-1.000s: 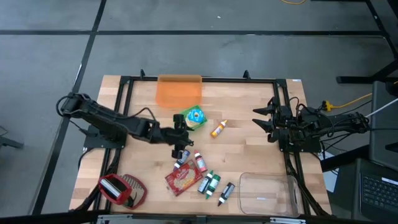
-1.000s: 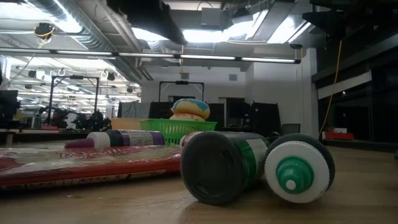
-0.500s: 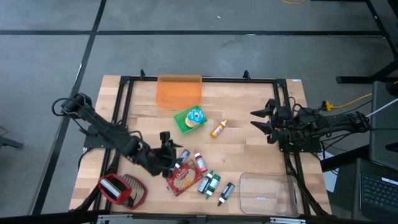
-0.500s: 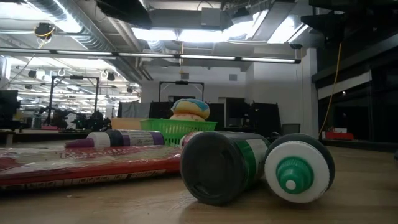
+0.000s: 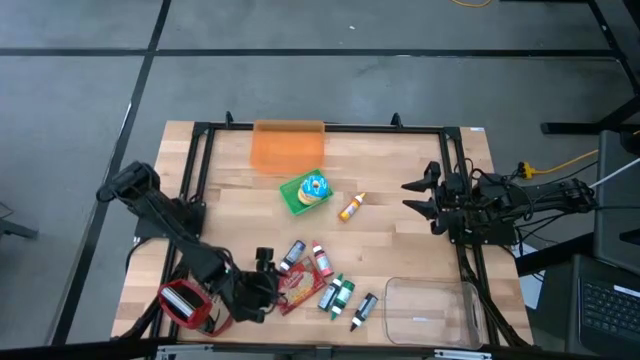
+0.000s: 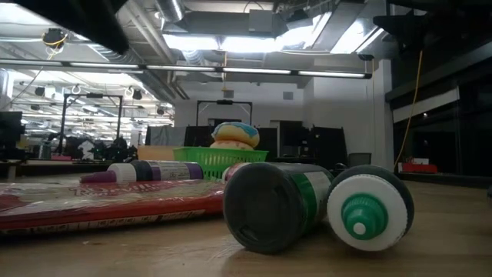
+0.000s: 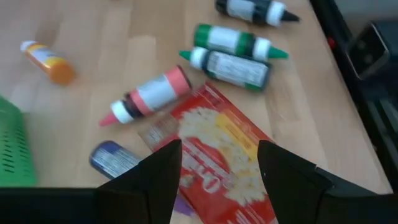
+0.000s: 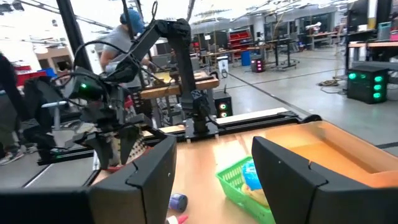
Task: Pick & Place Food Item
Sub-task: Put the red popcorn bag into the orange bin
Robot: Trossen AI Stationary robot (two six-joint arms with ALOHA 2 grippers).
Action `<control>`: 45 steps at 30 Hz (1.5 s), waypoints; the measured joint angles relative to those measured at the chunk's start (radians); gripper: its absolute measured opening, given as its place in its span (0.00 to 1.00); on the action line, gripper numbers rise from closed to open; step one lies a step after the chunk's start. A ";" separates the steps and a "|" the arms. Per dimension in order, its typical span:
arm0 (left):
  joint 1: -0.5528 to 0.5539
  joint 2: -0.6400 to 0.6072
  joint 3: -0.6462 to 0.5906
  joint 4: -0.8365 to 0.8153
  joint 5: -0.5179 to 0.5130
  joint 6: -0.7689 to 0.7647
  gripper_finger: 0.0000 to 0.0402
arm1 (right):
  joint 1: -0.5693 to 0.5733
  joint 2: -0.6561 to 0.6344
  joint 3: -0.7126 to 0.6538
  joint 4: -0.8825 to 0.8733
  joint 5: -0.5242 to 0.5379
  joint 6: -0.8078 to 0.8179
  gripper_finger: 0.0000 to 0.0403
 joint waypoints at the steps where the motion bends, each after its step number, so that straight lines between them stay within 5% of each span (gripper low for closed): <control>1: -0.008 0.006 0.006 -0.013 0.002 0.000 0.51 | 0.000 0.000 0.000 0.000 -0.001 0.005 0.53; 8: -0.013 0.011 0.035 -0.056 0.078 -0.025 0.50 | 0.000 0.000 0.000 0.014 -0.001 0.005 0.53; 17: 0.123 0.009 0.036 -0.101 0.301 -0.380 0.52 | 0.000 0.000 0.000 0.040 0.027 -0.009 0.53; 27: 0.279 0.009 -0.047 0.002 0.590 -0.371 0.57 | 0.000 0.000 0.000 0.061 0.024 -0.026 0.53; 45: 0.329 -0.086 -0.365 0.321 0.686 -0.520 0.58 | 0.000 0.000 0.000 0.048 0.014 -0.032 0.53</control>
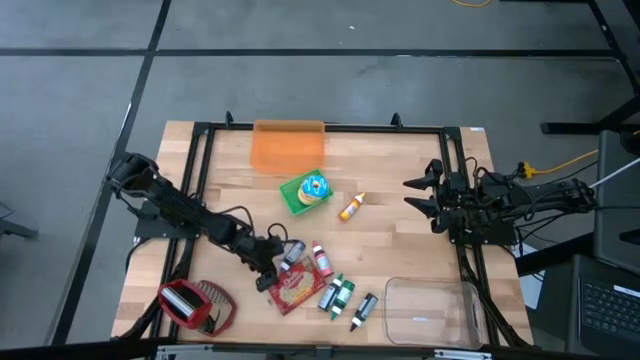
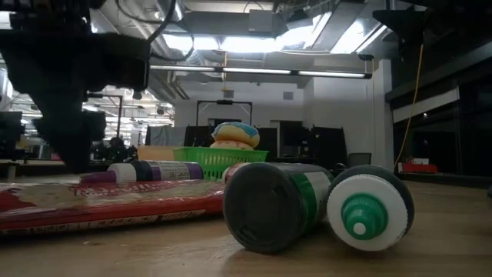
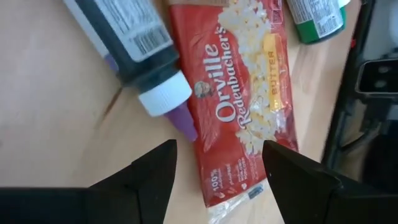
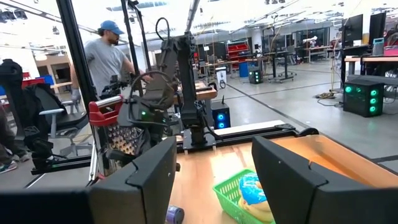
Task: Pick & Place Food Item
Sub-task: Put the red popcorn bag into the orange bin
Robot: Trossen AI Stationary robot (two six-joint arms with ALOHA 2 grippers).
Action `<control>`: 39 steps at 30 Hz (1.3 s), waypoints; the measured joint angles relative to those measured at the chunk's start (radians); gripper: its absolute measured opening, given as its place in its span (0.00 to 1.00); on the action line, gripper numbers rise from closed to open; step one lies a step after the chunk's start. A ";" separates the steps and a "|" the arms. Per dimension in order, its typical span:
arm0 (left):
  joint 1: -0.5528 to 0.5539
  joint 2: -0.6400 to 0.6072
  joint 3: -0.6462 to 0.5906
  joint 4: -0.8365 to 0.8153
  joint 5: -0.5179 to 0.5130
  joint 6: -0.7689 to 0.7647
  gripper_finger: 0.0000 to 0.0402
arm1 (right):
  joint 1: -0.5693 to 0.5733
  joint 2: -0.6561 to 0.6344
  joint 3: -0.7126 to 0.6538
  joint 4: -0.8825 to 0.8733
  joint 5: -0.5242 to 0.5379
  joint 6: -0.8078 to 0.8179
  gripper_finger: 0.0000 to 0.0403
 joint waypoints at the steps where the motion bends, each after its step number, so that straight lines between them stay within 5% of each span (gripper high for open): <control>1: 0.000 -0.003 -0.018 0.029 0.012 -0.016 0.58 | 0.000 0.000 0.000 0.000 0.000 0.002 0.53; 14: 0.029 -0.008 -0.182 0.217 0.092 -0.134 0.58 | 0.000 0.000 0.000 0.000 0.000 0.015 0.53; 24: 0.064 0.024 -0.185 0.231 0.156 -0.162 0.58 | 0.000 0.000 0.000 0.000 0.000 0.015 0.53; 39: 0.049 0.163 -0.183 0.472 0.164 -0.218 0.57 | 0.000 0.000 0.000 0.000 0.000 0.011 0.53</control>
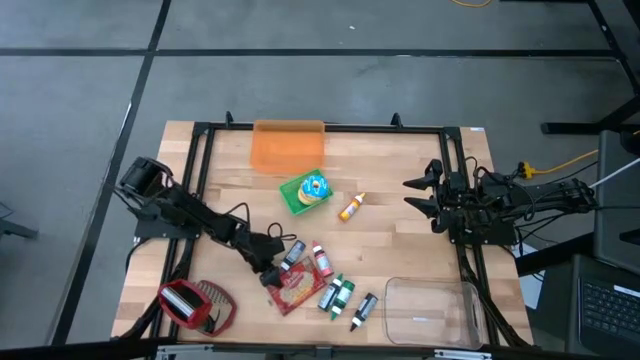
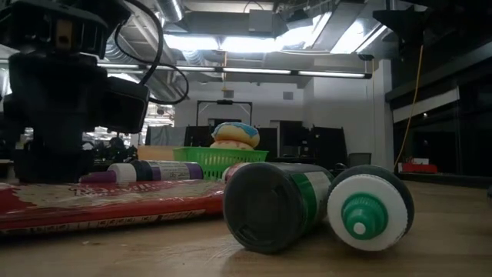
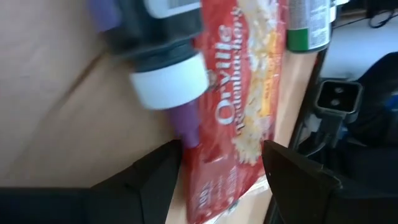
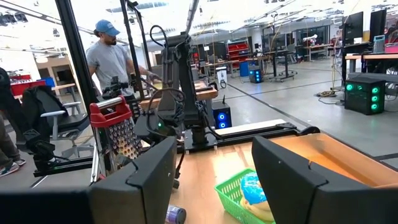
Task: Pick & Place Food Item
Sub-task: Put the red popcorn bag into the orange bin
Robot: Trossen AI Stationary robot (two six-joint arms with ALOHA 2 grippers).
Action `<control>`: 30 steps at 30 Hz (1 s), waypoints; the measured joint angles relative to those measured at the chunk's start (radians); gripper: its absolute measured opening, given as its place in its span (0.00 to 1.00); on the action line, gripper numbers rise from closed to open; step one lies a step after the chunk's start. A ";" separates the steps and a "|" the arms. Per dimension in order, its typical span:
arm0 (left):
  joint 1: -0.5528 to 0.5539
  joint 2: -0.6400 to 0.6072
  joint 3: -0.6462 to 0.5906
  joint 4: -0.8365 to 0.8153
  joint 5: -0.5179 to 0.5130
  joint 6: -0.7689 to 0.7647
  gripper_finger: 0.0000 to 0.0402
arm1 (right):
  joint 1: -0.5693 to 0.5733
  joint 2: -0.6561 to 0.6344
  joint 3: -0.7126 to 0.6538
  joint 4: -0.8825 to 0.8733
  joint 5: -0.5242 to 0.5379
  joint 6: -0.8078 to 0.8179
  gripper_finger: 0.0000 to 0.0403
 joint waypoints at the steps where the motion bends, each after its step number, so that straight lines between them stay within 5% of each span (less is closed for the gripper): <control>1: -0.002 0.009 0.001 0.021 -0.001 -0.007 0.57 | 0.000 0.000 0.000 0.000 0.000 0.000 0.53; 17: -0.027 0.035 0.056 -0.047 -0.019 0.046 0.50 | 0.000 0.000 0.000 0.000 0.000 -0.001 0.53; 23: -0.029 0.035 0.058 -0.059 -0.057 0.057 0.35 | 0.000 0.000 0.000 0.000 0.000 -0.001 0.53; 30: -0.034 0.035 0.062 -0.067 -0.064 0.103 0.05 | 0.000 0.000 0.000 0.000 0.000 -0.001 0.53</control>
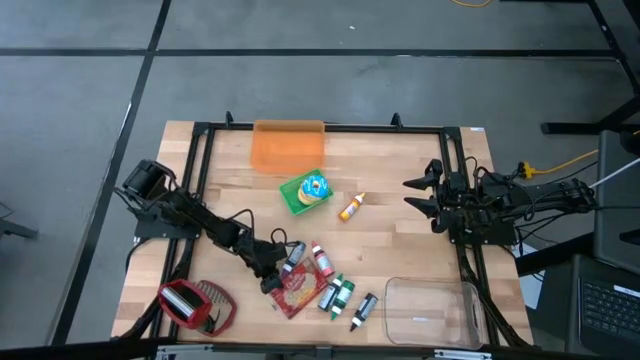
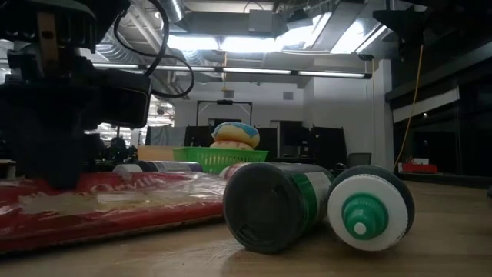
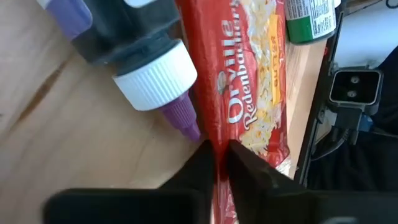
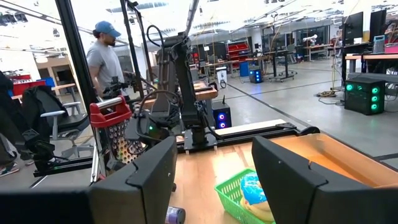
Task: Pick & Place Food Item
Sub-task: Put the red popcorn bag into the orange bin
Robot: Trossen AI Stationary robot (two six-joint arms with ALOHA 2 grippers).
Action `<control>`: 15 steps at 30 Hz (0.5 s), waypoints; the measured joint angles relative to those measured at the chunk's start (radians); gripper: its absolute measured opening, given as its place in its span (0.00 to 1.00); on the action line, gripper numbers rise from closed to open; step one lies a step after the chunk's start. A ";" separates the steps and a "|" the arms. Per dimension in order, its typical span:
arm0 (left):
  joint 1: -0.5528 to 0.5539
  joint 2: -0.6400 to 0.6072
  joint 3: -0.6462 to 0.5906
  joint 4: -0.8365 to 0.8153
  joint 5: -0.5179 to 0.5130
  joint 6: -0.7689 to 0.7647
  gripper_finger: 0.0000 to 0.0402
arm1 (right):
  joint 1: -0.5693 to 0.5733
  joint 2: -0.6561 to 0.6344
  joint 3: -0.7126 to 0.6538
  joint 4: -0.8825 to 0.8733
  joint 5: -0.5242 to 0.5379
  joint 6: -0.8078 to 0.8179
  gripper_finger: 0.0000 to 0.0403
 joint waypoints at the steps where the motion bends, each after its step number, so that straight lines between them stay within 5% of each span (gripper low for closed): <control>1: -0.004 0.000 0.002 -0.004 -0.002 0.007 0.03 | 0.000 0.000 0.000 0.000 0.000 0.000 0.53; 15: -0.019 0.001 0.110 0.043 -0.006 0.104 0.02 | 0.000 0.000 0.000 0.000 0.000 0.000 0.53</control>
